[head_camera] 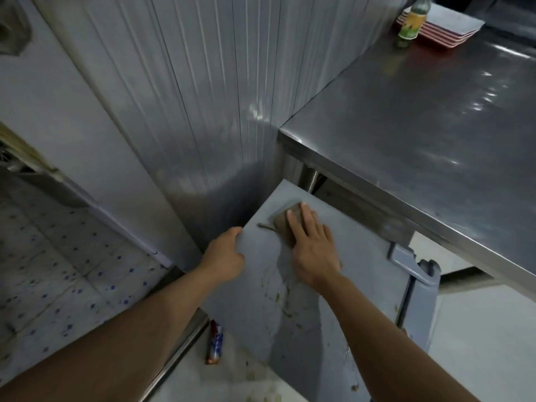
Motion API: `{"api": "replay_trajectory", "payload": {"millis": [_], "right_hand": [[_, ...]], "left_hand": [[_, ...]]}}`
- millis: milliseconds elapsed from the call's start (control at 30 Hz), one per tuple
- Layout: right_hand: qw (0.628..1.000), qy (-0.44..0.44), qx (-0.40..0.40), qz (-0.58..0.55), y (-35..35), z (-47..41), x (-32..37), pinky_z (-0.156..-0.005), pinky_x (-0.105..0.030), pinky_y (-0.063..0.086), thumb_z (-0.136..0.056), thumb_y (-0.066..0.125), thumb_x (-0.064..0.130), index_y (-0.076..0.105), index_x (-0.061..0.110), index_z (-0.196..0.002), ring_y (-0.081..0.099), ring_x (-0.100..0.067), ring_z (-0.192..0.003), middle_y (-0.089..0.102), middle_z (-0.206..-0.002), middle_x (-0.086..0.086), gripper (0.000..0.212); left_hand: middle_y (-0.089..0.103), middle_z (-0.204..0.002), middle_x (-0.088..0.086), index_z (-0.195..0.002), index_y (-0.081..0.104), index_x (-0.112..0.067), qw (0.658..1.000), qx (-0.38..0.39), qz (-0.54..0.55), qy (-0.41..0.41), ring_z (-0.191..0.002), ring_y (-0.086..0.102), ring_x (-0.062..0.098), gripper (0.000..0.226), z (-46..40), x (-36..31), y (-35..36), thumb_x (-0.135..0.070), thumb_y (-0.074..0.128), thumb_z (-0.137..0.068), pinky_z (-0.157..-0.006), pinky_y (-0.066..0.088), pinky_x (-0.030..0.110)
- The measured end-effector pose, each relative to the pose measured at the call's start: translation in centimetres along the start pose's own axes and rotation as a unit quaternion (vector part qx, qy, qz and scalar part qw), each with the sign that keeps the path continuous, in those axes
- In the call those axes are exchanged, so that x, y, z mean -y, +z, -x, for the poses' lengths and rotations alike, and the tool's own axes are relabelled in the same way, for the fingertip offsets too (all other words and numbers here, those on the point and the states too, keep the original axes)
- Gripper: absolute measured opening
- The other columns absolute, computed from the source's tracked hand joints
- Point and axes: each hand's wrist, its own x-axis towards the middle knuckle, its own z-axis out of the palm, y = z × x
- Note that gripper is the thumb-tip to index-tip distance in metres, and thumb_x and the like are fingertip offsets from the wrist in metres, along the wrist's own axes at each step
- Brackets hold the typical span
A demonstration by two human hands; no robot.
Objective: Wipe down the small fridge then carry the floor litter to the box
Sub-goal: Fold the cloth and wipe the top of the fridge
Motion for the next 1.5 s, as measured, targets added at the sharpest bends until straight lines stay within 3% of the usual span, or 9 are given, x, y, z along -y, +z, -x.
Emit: {"api": "replay_trajectory", "payload": {"millis": [100,233,333,600,700,900,1000,1133,1500], "right_hand": [[1.000,-0.004,-0.012,0.006,1.0,0.7,2.2,-0.115,-0.033,-0.006,-0.095,0.029,0.025,-0.002,0.027,-0.150,-0.021,-0.016,-0.143,-0.021,-0.157,0.002,0.064],[0.994,-0.109,0.007,-0.009,2.5,3.5,5.1,-0.104,-0.030,-0.025,-0.096,0.031,0.026,0.003,0.026,-0.151,-0.033,-0.014,-0.135,-0.021,-0.153,0.007,0.061],[0.989,-0.144,0.019,0.013,1.7,1.0,3.3,-0.112,-0.032,-0.014,-0.096,0.032,0.025,0.003,0.025,-0.151,-0.016,-0.015,-0.145,-0.015,-0.157,0.006,0.062],[0.999,-0.020,-0.037,0.011,-1.8,-11.0,0.6,-0.117,-0.044,0.016,-0.094,0.039,0.018,0.022,0.020,-0.148,0.016,-0.024,-0.144,0.019,-0.157,-0.001,0.057],[0.998,-0.029,-0.052,0.022,-1.5,-10.0,1.3,-0.117,-0.040,0.011,-0.093,0.039,0.018,0.025,0.022,-0.147,0.012,-0.023,-0.145,0.017,-0.157,0.000,0.056],[0.987,-0.159,-0.023,0.003,0.1,-5.8,2.7,-0.114,-0.032,0.002,-0.094,0.039,0.029,0.032,0.029,-0.143,0.012,-0.017,-0.143,0.023,-0.155,0.005,0.050],[0.997,-0.065,-0.043,-0.001,-0.9,-10.1,1.5,-0.113,-0.043,0.014,-0.094,0.041,0.027,0.036,0.027,-0.139,0.025,-0.023,-0.137,0.029,-0.149,0.001,0.046],[0.996,0.083,-0.008,-0.039,-1.6,-13.4,1.8,-0.094,-0.046,0.038,-0.095,0.035,0.024,0.039,0.018,-0.134,0.045,-0.036,-0.119,0.043,-0.134,-0.014,0.039],[0.977,0.181,-0.109,0.010,0.2,-6.9,0.7,-0.111,-0.049,0.024,-0.091,0.038,0.024,0.032,0.013,-0.140,0.033,-0.036,-0.130,0.034,-0.141,-0.017,0.051]], "left_hand": [[0.046,-0.139,0.003,-0.142,0.032,-0.026,1.000,-0.005,0.002,-0.001,-0.120,0.049,0.026,0.061,0.1,1.0,0.2,-0.003,0.047,-0.088,-0.095,0.046,0.039],[0.055,-0.131,0.003,-0.137,0.039,-0.026,1.000,-0.004,0.003,-0.013,-0.112,0.054,0.024,0.050,0.1,1.4,-0.2,-0.022,0.054,-0.090,-0.093,0.048,0.038],[0.056,-0.128,0.000,-0.134,0.042,-0.030,1.000,0.018,0.012,-0.016,-0.109,0.056,0.021,0.048,-0.2,1.6,-0.7,-0.025,0.057,-0.089,-0.090,0.049,0.037],[0.058,-0.122,-0.003,-0.128,0.046,-0.031,1.000,0.026,0.010,-0.008,-0.108,0.056,0.018,0.051,-0.7,2.3,-0.5,-0.008,0.052,-0.083,-0.091,0.049,0.039],[0.058,-0.121,-0.003,-0.127,0.046,-0.032,0.999,0.031,0.012,-0.011,-0.104,0.057,0.019,0.050,-0.6,1.9,-0.7,-0.009,0.052,-0.083,-0.089,0.051,0.041],[0.057,-0.121,-0.003,-0.126,0.042,-0.036,0.999,0.047,-0.003,-0.017,-0.103,0.056,0.021,0.049,-0.6,1.7,-1.0,-0.012,0.052,-0.085,-0.087,0.051,0.045],[0.056,-0.124,-0.005,-0.125,0.038,-0.040,0.998,0.058,-0.024,-0.005,-0.105,0.056,0.021,0.048,-0.9,2.5,-0.8,-0.018,0.054,-0.086,-0.088,0.050,0.047],[0.055,-0.127,-0.006,-0.128,0.034,-0.041,0.998,0.058,-0.024,0.001,-0.108,0.057,0.020,0.048,-0.9,3.0,-0.5,-0.021,0.054,-0.089,-0.089,0.050,0.047],[0.055,-0.127,-0.005,-0.129,0.033,-0.044,0.998,0.061,0.000,-0.010,-0.109,0.056,0.022,0.051,-0.3,2.6,-0.8,-0.018,0.051,-0.088,-0.091,0.049,0.047]]}}
